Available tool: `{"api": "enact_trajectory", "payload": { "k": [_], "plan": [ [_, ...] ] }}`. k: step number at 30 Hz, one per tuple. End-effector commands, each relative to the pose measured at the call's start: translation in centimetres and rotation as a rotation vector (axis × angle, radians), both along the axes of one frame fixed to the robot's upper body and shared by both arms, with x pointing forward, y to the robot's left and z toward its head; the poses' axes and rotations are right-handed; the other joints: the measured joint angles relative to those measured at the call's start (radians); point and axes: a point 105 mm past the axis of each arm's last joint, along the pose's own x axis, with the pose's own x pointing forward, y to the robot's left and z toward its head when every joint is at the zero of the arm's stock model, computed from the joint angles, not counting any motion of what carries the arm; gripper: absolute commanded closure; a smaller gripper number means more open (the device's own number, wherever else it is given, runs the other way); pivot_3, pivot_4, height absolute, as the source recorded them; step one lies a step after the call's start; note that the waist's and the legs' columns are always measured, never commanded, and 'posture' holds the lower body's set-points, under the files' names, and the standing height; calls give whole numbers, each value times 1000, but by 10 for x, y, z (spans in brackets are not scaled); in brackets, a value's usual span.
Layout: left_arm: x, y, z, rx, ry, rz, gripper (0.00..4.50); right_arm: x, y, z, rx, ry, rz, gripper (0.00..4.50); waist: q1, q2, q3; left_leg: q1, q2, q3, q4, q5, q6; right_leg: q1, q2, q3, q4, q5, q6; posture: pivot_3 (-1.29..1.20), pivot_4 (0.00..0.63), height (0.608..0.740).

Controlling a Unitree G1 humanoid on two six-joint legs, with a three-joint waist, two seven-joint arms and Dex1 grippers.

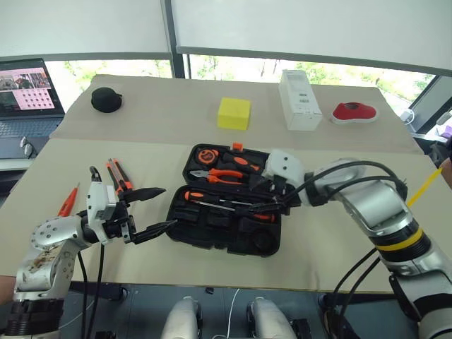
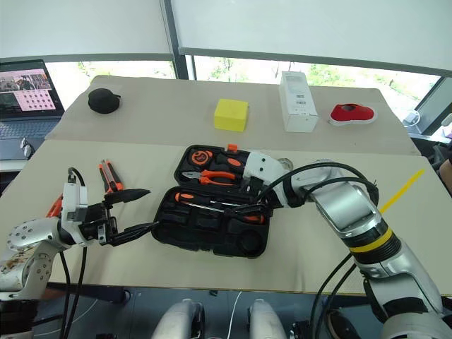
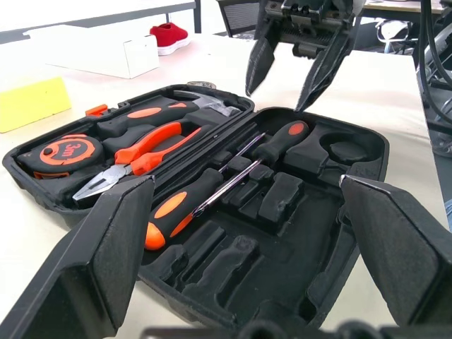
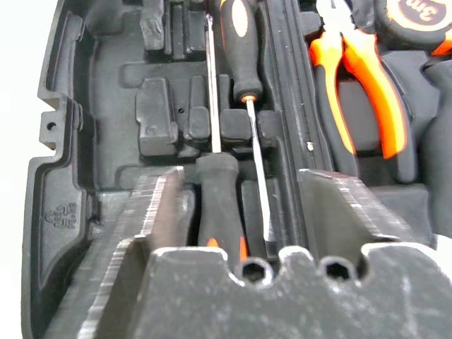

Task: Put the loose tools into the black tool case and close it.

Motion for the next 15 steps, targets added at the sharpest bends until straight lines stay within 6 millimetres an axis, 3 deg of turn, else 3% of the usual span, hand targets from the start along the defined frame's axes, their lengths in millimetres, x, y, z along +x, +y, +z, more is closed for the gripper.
{"api": "enact_trajectory", "payload": {
  "k": [1, 6, 15],
  "plan": [
    [-3, 1, 2, 7, -4, -10, 0, 4, 8, -7, 51, -24, -7, 2911, -1, 0, 0, 0, 0, 0, 0, 0, 0, 0, 0, 0, 0, 0, 0, 0, 150, 740],
    [-6, -1, -4, 11, 18, -9, 0, 14, 7, -28, 50, -15, -50, 4458, -2, 0, 0, 1, 0, 2, 0, 0, 0, 0, 0, 0, 1, 0, 0, 0, 150, 740],
    [-10, 5, -12, 24, 37, 13, 0, 14, 10, -47, 32, 23, -63, 4458, -4, 0, 0, 6, 1, 3, 0, 0, 0, 3, 1, 1, 2, 0, -1, 0, 150, 740]
  ]
}}
